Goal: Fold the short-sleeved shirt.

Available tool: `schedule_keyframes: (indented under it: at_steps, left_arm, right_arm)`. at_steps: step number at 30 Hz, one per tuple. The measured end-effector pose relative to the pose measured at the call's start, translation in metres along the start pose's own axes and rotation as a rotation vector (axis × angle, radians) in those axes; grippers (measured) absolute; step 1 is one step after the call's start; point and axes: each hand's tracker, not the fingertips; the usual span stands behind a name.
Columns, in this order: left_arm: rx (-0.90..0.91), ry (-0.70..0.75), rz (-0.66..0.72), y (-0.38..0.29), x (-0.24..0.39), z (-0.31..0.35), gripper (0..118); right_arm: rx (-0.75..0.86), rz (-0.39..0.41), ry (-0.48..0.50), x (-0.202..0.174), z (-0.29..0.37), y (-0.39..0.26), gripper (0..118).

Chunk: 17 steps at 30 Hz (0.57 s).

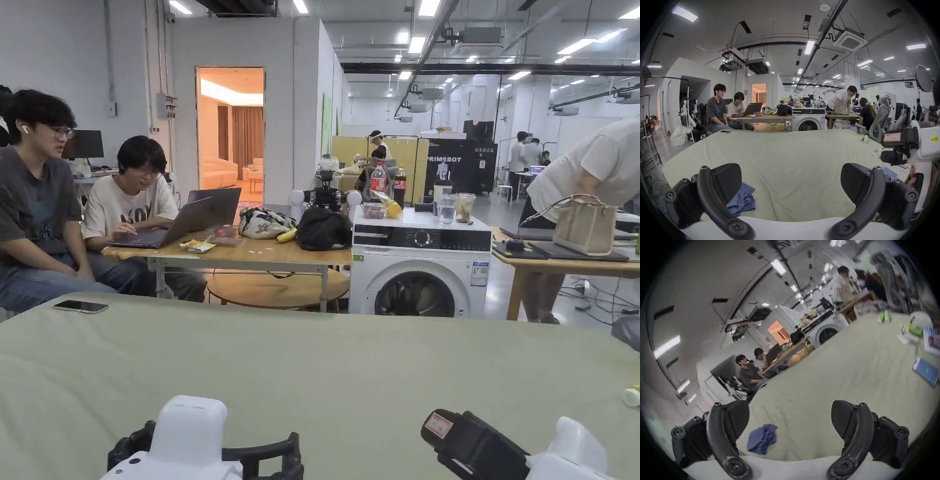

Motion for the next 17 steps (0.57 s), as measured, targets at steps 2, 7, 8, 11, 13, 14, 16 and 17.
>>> schedule_keyframes:
  at_steps: [2,7,8,11,13,14,16,17]
  left_arm:
    - [0.005,-0.007,0.005,0.000,0.000,0.000,118]
    - [0.007,-0.012,0.011,-0.001,0.000,0.000,118]
    - [0.007,-0.012,0.013,-0.002,0.000,-0.001,118]
    - [0.011,-0.016,0.022,-0.004,-0.001,-0.001,118]
    - [0.013,-0.020,0.027,-0.004,-0.001,-0.001,118]
    - [0.015,-0.018,0.031,-0.004,-0.001,-0.001,118]
    - [0.022,-0.016,0.034,-0.004,-0.002,-0.001,118]
    - [0.028,-0.015,0.034,-0.005,-0.002,0.000,118]
  right_arm:
    - [0.002,-0.002,0.004,0.002,-0.001,0.000,103]
    - [0.015,0.096,-0.033,0.000,-0.001,-0.006,104]
    - [0.023,0.121,-0.053,0.000,-0.001,-0.007,104]
    - [0.132,0.218,-0.063,-0.004,0.004,-0.016,104]
    - [0.130,0.235,-0.111,-0.010,0.004,-0.016,104]
    - [0.118,0.232,-0.110,-0.013,0.005,-0.014,104]
    - [0.158,0.269,-0.075,-0.015,0.009,-0.015,104]
    - [0.193,0.297,-0.066,-0.016,0.012,-0.018,104]
